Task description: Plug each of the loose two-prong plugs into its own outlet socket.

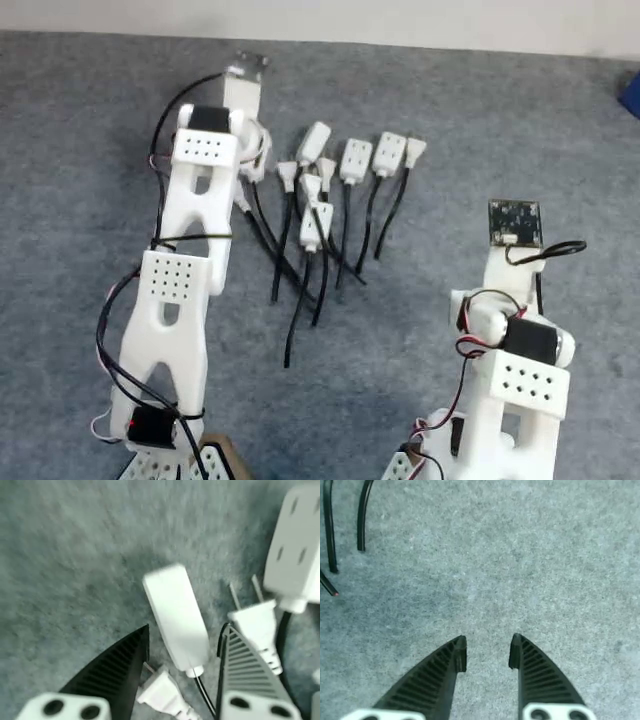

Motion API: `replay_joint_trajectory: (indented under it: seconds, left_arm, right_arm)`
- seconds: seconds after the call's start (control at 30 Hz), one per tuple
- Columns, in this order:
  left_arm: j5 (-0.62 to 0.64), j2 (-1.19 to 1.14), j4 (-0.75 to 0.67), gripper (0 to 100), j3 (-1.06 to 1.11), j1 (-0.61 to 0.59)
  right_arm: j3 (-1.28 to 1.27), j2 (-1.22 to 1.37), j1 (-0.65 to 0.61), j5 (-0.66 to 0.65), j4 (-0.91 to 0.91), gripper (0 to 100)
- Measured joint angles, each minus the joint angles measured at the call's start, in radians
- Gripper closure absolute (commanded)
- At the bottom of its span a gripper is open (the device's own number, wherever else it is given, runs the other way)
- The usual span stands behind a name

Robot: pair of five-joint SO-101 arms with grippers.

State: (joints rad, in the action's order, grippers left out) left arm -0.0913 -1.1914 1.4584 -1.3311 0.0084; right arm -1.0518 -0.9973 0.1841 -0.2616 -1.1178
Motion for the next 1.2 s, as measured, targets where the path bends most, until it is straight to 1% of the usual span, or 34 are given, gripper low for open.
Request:
replay_joint_trajectory:
  seconds: [0.13,0.23,0.4,0.63,0.77,0.93,1.1,1.2]
  left_arm:
    - [-0.025,0.0,0.04,76,-0.107,-0.023]
    - [-0.048,0.0,0.06,76,-0.132,-0.044]
    - [-0.058,0.003,0.054,76,-0.08,-0.078]
    - [-0.064,0.009,0.043,76,-0.066,-0.083]
    - [-0.094,0.011,0.043,76,-0.057,-0.112]
    - [-0.132,0.005,0.041,76,0.002,-0.184]
    - [-0.132,0.006,0.037,76,0.017,-0.222]
    - [-0.132,0.006,0.037,76,-0.002,-0.221]
  right_arm:
    - [0.0,0.0,0.0,0.0,0.0,84.9]
    - [0.0,0.0,0.0,0.0,0.0,84.9]
    - [0.0,0.0,0.0,0.0,0.0,84.9]
    - [0.0,0.0,0.0,0.0,0.0,84.9]
    - [0.0,0.0,0.0,0.0,-0.012,84.9]
    - [0.0,0.0,-0.002,0.0,-0.018,84.9]
    - [0.0,0.0,-0.003,0.0,-0.018,84.9]
    - [0.0,0.0,-0.003,-0.002,-0.018,84.9]
